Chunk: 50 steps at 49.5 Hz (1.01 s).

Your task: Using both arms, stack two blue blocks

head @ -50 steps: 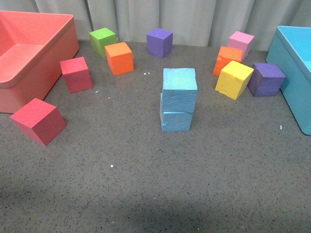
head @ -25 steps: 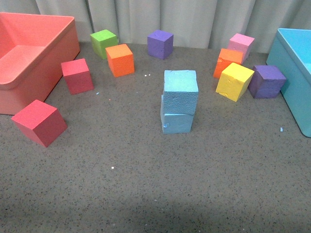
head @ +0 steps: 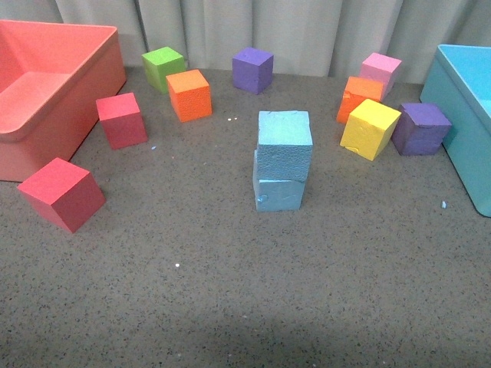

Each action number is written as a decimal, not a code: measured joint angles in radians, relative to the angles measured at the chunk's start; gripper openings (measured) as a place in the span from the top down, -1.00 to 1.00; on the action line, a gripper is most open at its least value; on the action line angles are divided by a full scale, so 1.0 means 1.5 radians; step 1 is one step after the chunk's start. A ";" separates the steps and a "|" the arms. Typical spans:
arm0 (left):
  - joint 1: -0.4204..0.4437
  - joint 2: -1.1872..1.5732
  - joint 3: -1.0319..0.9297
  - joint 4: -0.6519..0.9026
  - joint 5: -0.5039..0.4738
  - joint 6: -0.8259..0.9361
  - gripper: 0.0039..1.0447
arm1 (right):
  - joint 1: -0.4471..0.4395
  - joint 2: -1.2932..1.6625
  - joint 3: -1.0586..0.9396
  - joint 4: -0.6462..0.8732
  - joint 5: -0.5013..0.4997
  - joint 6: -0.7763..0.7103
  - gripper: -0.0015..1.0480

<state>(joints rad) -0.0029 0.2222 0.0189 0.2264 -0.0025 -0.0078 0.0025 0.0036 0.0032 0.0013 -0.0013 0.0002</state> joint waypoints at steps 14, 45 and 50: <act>0.000 -0.090 0.000 -0.110 0.000 0.000 0.93 | 0.000 0.000 0.000 0.000 0.000 0.000 -0.82; 0.000 -0.145 0.000 -0.150 0.001 0.000 0.18 | 0.000 0.000 0.000 0.000 0.000 0.000 -0.82; 0.000 -0.145 0.000 -0.150 0.001 0.000 -0.26 | 0.000 0.000 0.000 0.000 0.000 0.000 -0.82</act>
<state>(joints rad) -0.0029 0.0048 0.0189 0.0021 -0.0013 -0.0078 0.0025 0.0036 0.0032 0.0010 -0.0010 0.0002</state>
